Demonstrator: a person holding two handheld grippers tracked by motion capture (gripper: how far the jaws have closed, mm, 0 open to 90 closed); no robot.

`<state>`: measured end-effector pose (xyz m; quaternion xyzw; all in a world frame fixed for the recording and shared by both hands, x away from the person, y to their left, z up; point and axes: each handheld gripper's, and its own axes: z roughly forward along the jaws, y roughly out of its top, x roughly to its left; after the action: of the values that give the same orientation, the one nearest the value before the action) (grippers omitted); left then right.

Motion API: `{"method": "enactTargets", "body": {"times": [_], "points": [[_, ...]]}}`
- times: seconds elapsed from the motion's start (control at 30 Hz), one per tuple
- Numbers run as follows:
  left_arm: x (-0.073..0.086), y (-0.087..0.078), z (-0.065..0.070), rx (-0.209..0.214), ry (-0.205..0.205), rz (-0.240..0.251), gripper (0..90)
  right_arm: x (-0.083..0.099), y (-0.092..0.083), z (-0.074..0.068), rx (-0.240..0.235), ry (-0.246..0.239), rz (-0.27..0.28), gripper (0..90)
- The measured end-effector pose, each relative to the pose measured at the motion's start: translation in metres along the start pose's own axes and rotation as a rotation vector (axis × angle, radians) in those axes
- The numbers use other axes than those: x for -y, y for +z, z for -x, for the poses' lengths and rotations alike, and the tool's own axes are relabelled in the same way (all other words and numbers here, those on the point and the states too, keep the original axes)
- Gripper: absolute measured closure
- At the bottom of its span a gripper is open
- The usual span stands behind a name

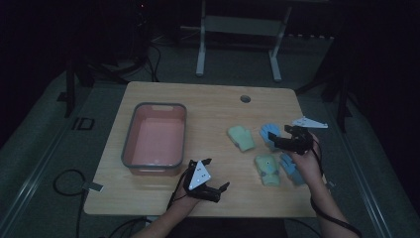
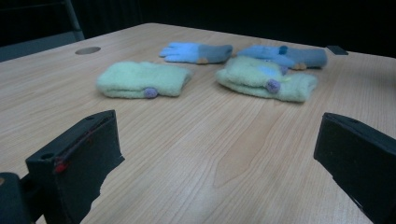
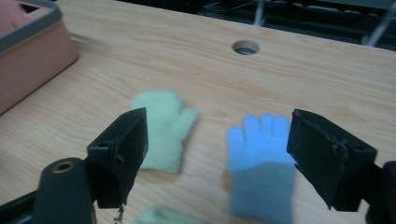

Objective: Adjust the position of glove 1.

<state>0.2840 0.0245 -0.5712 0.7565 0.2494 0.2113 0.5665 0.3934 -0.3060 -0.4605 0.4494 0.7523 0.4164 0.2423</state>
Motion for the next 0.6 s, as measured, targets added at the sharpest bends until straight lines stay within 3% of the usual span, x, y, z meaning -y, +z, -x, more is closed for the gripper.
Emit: {"method": "enactTargets", "body": {"times": [0.6], "points": [[0.0,0.0,0.0,0.001,0.001,0.001,0.7,-0.011,0.046,-0.031,-0.052,-0.097,-0.075,27.0]]}}
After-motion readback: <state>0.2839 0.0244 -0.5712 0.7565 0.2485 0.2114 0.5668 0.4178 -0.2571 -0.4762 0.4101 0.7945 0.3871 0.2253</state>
